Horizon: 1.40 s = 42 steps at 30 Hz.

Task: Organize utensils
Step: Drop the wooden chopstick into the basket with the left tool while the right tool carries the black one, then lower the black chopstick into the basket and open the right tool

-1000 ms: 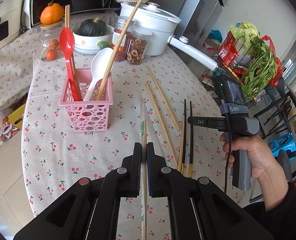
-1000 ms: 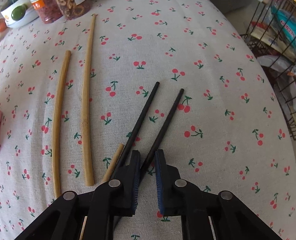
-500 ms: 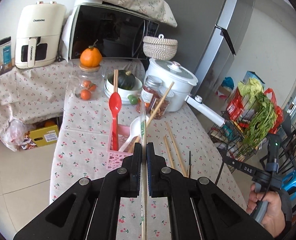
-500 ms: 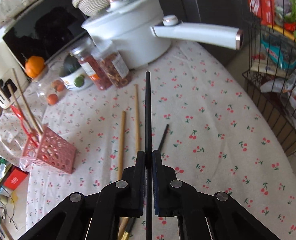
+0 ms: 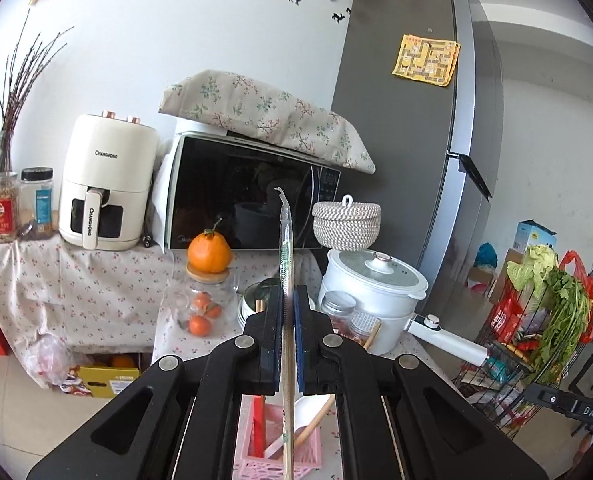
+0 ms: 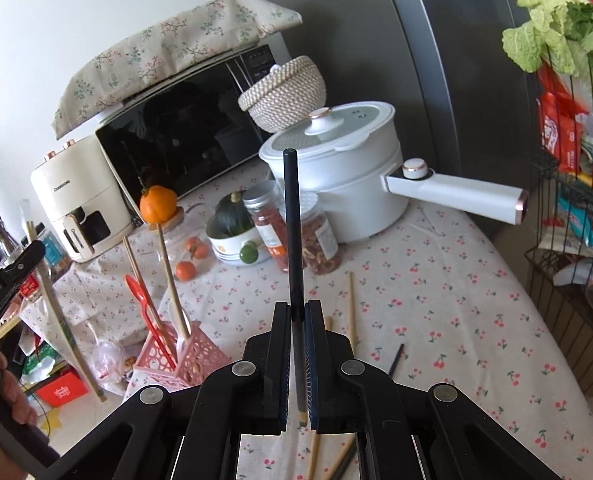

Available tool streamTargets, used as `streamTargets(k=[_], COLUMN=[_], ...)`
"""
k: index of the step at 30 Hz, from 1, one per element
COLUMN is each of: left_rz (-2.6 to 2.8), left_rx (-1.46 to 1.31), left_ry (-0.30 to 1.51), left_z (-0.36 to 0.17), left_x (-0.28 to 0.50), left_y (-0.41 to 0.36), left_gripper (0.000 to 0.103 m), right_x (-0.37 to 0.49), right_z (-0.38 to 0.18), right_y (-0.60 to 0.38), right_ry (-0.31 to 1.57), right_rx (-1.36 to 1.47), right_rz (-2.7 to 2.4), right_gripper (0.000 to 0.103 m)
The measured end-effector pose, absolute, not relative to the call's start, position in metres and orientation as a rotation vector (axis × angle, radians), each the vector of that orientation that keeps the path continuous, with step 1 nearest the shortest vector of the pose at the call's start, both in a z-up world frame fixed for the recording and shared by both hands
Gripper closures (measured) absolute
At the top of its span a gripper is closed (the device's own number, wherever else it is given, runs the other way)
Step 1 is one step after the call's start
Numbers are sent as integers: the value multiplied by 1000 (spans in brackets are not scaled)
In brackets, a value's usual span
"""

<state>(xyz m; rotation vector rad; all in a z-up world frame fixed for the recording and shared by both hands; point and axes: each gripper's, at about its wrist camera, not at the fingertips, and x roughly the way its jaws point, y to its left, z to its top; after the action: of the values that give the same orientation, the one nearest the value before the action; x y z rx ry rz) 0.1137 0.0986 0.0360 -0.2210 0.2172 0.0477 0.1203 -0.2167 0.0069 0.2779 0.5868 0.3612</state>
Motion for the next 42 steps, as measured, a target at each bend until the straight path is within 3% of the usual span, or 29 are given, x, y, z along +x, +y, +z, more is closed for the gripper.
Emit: streamTargets(k=[11, 18, 21, 23, 25, 34, 42], left_rz=[83, 76, 77, 76, 70, 127, 127], left_rx=[-139, -140, -162, -185, -201, -254, -340], left_ry=[154, 203, 287, 331, 354, 558, 707], left_z=[3, -19, -22, -22, -19, -13, -36], left_x=[163, 172, 174, 170, 161, 116, 88], left_y=[81, 80, 84, 88, 92, 118, 136], left_gripper=[98, 97, 85, 62, 56, 41, 40], right_x=[129, 132, 132, 131, 130, 125, 132], right_z=[11, 9, 9, 11, 15, 41, 53], right_y=[-186, -176, -171, -167, -164, -145, -121], right_ry=[603, 610, 613, 611, 601, 538, 489], right_rx=[219, 218, 214, 213, 217, 254, 302], right_rz=[447, 462, 466, 470, 477, 518, 541], right_gripper=[98, 98, 98, 98, 98, 98, 98])
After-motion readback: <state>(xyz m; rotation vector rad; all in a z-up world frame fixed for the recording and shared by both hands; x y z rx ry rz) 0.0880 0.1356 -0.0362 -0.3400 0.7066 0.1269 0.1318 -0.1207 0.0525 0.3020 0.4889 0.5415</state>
